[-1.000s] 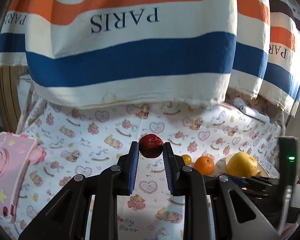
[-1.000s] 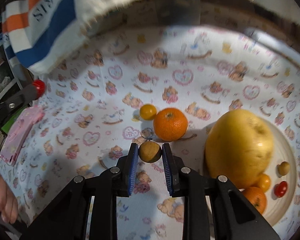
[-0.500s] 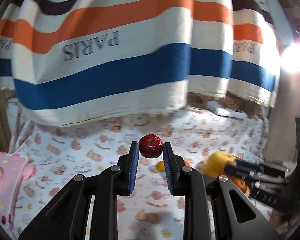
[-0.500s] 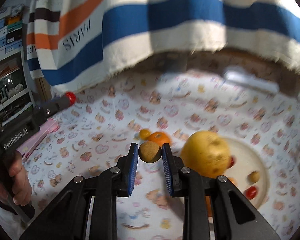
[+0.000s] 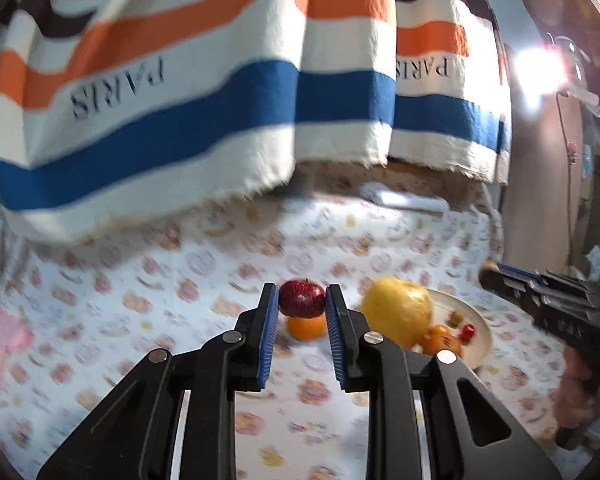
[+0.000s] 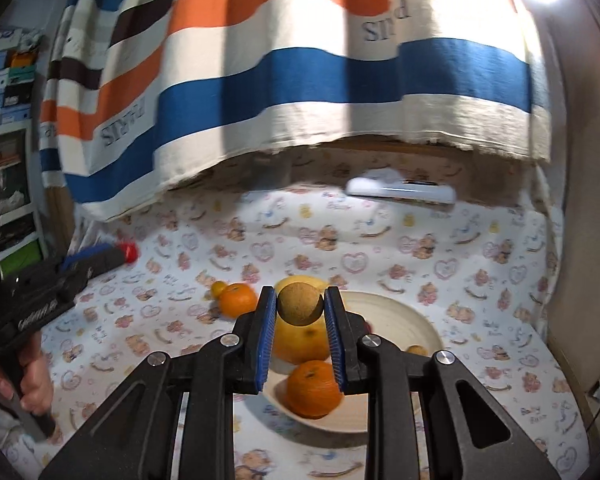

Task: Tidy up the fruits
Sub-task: 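Carry the red apple and tan fruit toward the white plate with both tools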

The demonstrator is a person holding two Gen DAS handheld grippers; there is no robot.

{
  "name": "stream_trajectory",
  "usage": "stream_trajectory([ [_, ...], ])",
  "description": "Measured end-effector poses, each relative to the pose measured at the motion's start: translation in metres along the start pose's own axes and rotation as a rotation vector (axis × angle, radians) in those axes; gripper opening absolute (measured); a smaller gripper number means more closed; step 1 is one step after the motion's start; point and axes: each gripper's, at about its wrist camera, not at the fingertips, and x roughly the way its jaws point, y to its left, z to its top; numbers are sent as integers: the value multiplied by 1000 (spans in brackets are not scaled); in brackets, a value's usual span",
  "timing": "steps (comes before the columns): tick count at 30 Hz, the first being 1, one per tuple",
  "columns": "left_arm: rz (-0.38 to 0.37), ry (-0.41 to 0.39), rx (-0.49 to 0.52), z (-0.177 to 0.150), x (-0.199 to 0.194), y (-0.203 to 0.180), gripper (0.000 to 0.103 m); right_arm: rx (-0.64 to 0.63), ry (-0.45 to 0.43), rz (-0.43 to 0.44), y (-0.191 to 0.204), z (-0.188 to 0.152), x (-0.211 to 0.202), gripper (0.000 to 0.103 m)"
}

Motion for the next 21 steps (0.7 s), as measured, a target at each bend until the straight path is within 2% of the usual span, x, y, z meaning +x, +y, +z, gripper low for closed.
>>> stream_trajectory([
  [2,-5,16,40,-3,3,-9,18,23,-3,3,-5,4,-3,25],
  [3,-7,16,57,-3,3,-14,8,23,-11,-9,-7,4,-5,25],
  [7,-38,19,66,-2,1,-26,8,38,-12,0,-11,7,-9,25],
  [11,-38,53,91,-4,9,-37,8,41,17,5,-12,4,-6,25],
  [14,-40,97,100,-3,17,-41,8,43,39,-28,-15,6,-4,25],
  [16,-47,131,118,0,24,-48,8,56,85,-65,-20,8,0,25],
  [21,-138,287,159,12,53,-77,8,97,199,-87,-34,3,14,25],
])
